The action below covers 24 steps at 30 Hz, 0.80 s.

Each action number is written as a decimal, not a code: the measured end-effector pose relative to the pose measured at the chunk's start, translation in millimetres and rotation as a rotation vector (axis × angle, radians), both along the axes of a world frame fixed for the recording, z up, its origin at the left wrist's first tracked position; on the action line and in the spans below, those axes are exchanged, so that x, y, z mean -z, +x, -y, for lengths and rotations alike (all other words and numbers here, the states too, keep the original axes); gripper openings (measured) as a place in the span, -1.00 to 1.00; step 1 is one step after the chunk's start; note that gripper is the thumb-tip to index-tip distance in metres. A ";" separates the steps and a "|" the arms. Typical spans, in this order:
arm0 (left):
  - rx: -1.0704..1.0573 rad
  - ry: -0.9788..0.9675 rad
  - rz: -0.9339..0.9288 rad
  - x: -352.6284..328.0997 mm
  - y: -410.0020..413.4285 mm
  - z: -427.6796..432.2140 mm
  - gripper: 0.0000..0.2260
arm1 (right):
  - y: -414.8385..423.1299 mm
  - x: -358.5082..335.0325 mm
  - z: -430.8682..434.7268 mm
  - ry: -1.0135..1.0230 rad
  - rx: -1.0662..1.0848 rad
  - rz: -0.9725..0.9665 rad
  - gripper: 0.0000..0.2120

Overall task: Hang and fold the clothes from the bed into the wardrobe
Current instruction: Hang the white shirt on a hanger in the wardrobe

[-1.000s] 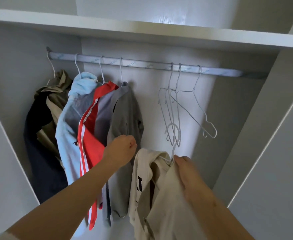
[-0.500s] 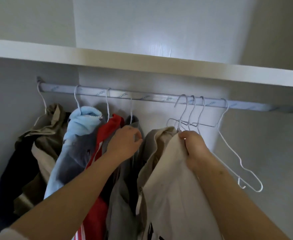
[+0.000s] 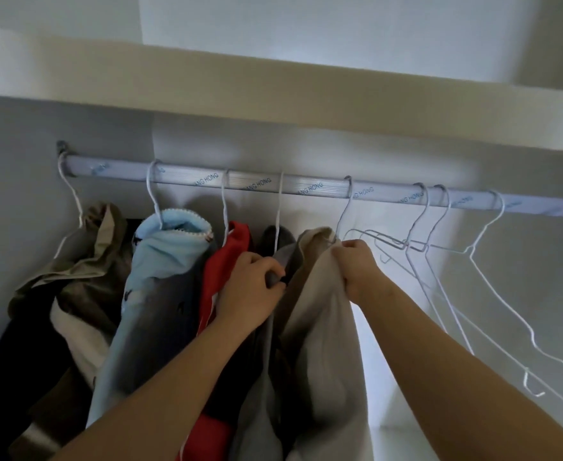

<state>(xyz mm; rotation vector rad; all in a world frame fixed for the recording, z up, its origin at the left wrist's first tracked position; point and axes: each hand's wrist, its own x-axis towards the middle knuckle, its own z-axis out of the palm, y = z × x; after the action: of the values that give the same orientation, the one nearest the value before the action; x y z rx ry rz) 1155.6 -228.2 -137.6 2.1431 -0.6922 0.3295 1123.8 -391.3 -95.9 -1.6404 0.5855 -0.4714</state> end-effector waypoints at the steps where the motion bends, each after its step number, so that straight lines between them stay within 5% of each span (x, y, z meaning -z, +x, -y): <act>1: -0.004 -0.014 -0.004 1.7 0.7 0.5 -0.84 | 0.6 1.7 -0.3 -0.001 0.003 0.018 -0.84; 4: -0.021 -0.025 0.001 6.1 -0.2 3.4 -0.81 | -4.0 9.2 -5.3 -0.050 0.049 0.075 -0.89; 15: -0.135 -0.089 -0.049 34.2 -47.3 -0.2 -0.54 | -68.2 52.6 -36.1 -0.395 0.011 0.008 -0.60; 24: -0.182 -0.133 -0.181 56.4 -136.5 -13.8 -0.73 | -152.7 92.8 -65.2 -0.444 -0.165 -0.068 -0.63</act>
<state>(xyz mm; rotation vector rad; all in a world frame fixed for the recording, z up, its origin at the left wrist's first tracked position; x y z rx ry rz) 1019.0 -214.4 -193.9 2.0814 -0.3626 0.2658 971.0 -326.1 -188.7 -2.1155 0.4069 -0.4454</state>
